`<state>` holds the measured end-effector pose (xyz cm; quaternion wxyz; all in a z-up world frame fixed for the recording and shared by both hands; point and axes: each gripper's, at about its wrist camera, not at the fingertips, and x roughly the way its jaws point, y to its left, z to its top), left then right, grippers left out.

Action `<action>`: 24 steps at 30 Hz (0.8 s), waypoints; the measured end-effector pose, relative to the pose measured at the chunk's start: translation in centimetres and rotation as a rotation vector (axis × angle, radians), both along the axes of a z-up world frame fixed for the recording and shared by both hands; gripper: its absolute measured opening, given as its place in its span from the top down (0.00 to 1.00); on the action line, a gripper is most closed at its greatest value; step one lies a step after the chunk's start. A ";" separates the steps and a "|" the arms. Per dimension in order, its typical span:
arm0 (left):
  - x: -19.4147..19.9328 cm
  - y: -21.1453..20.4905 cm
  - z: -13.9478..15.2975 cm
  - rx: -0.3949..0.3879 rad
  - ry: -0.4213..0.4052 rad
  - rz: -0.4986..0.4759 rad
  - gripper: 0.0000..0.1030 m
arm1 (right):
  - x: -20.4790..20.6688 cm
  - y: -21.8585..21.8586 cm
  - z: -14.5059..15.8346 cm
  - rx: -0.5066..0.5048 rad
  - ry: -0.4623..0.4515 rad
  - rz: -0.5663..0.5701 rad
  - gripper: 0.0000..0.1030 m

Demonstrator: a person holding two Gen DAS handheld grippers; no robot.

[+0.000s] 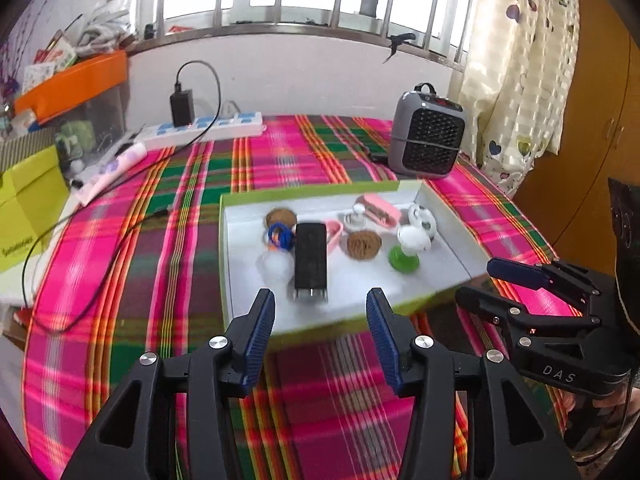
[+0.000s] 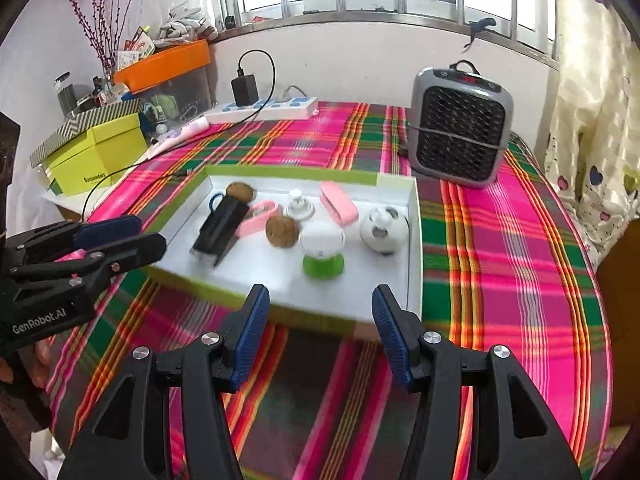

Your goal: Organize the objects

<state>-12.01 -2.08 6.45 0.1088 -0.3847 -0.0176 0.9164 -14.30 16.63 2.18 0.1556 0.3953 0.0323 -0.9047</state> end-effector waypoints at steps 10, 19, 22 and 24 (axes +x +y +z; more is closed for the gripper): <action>3.0 -0.3 -3.9 -0.033 -0.094 0.056 0.55 | 2.6 1.4 -2.2 0.019 -0.054 -0.027 0.47; 3.7 -0.3 -5.4 -0.055 -0.099 0.102 0.54 | 3.1 2.1 -3.5 0.033 -0.090 -0.053 0.47; 3.7 -0.2 -5.5 -0.057 -0.093 0.115 0.53 | 3.2 2.1 -3.8 0.037 -0.083 -0.057 0.47; 3.5 -0.1 -5.5 -0.053 -0.094 0.131 0.51 | 3.2 2.2 -3.8 0.043 -0.079 -0.064 0.47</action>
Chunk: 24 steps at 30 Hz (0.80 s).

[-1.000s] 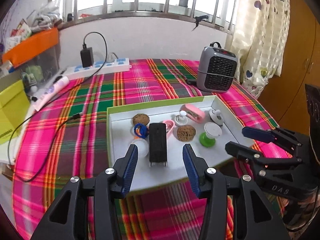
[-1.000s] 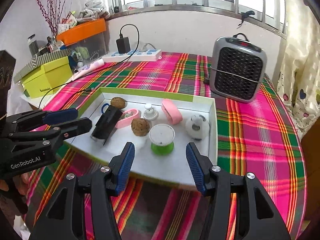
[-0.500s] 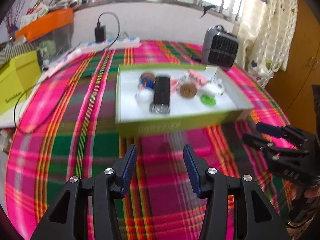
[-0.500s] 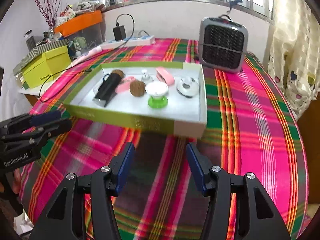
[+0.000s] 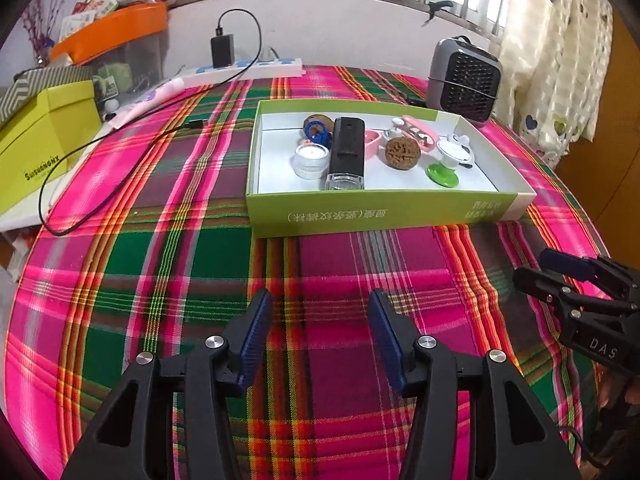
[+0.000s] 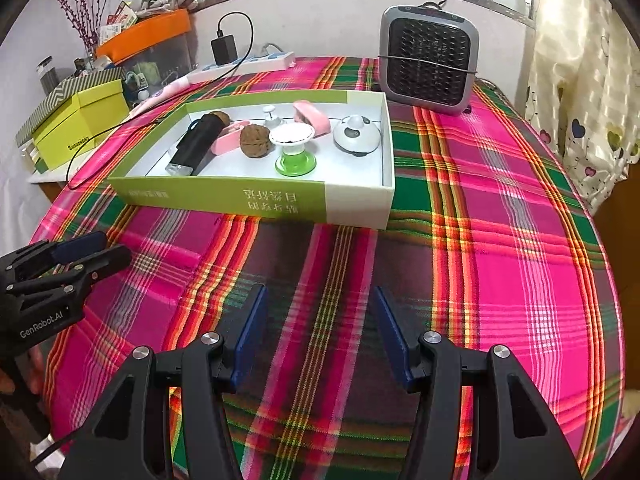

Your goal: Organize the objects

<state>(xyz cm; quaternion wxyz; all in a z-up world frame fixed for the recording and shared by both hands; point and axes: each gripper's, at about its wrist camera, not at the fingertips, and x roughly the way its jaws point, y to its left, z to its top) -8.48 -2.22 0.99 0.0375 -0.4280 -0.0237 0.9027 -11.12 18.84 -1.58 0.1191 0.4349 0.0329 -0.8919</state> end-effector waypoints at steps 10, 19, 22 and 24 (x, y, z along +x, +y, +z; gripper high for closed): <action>-0.3 1.5 -0.2 -0.064 -0.006 0.015 0.41 | -0.2 0.1 0.0 0.029 0.007 -0.019 0.47; -0.3 1.5 -0.3 -0.067 -0.006 0.019 0.40 | -0.4 0.1 -0.1 0.041 0.006 -0.026 0.44; -0.3 1.5 -0.3 -0.068 -0.006 0.019 0.40 | -0.5 0.1 -0.1 0.043 0.007 -0.026 0.43; -0.3 1.5 -0.3 -0.067 -0.006 0.018 0.40 | -0.5 0.1 -0.1 0.044 0.007 -0.025 0.43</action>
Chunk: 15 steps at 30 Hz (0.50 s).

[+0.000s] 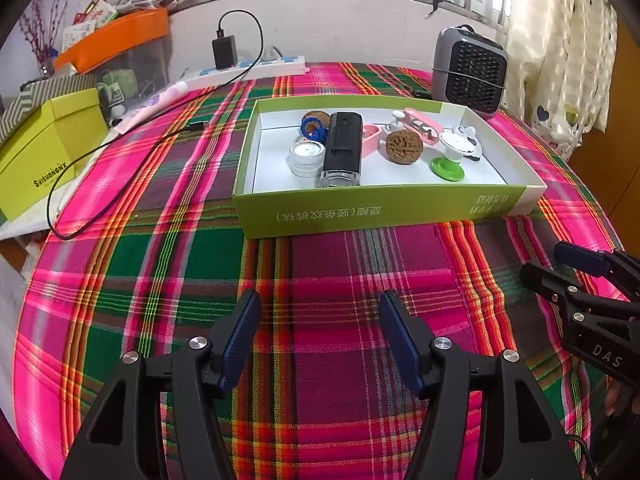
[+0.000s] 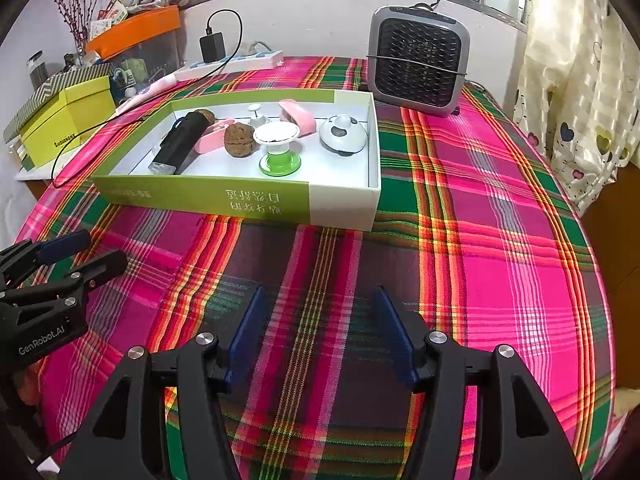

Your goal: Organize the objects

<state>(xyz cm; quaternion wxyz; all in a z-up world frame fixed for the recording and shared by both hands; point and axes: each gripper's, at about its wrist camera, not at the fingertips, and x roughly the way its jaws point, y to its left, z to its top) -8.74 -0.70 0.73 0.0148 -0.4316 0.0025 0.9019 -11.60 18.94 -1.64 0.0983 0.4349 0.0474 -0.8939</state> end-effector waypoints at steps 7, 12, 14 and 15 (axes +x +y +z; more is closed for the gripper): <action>0.0 0.0 0.0 -0.001 0.000 0.000 0.39 | 0.0 0.0 0.0 0.000 0.000 0.000 0.43; 0.0 0.0 0.0 0.000 0.000 0.000 0.39 | 0.0 0.0 0.0 0.000 0.000 0.000 0.43; 0.0 0.1 0.0 -0.001 0.000 0.000 0.39 | 0.0 0.0 0.0 -0.001 0.000 0.000 0.43; 0.0 0.0 0.1 0.000 0.000 0.000 0.39 | 0.0 0.0 0.0 -0.001 0.000 0.000 0.43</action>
